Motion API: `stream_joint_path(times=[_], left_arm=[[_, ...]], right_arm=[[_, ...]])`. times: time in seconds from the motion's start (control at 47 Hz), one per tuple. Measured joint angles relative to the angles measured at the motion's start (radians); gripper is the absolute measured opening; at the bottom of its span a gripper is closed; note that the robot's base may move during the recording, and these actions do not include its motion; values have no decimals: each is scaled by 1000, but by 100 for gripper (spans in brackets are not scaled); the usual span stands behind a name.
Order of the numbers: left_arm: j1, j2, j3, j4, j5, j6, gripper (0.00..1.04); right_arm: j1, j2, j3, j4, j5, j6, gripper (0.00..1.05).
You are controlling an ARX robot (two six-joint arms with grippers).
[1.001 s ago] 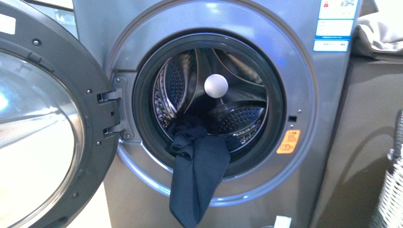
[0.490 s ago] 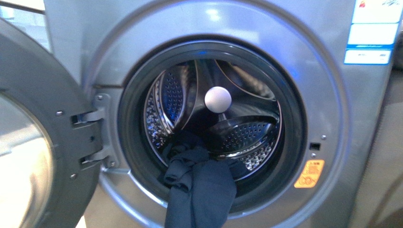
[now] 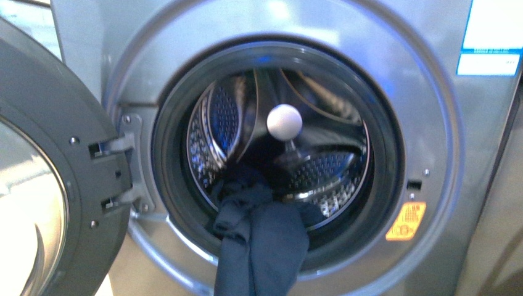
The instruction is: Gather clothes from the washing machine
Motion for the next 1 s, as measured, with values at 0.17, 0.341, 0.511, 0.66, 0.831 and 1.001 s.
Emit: stream_joint_path(times=[0.17,0.341,0.511,0.66,0.831,1.001], left_arm=[[-53,265,111,195,0,28,98],[-130,619,255,415,-28,92,98],[-184,882,375,509,-42,105,98],[-259,1115,535,546,-42,135,98],[-295,1295,661,541,-46,155,98],[-325,1491,834,497,-77,171,98]], right_arm=[[0,0,0,0,0,0,97],[0,0,0,0,0,0,97],[0,0,0,0,0,0,97],[0,0,0,0,0,0,97],[0,0,0,0,0,0,97],[0,0,0,0,0,0,97]])
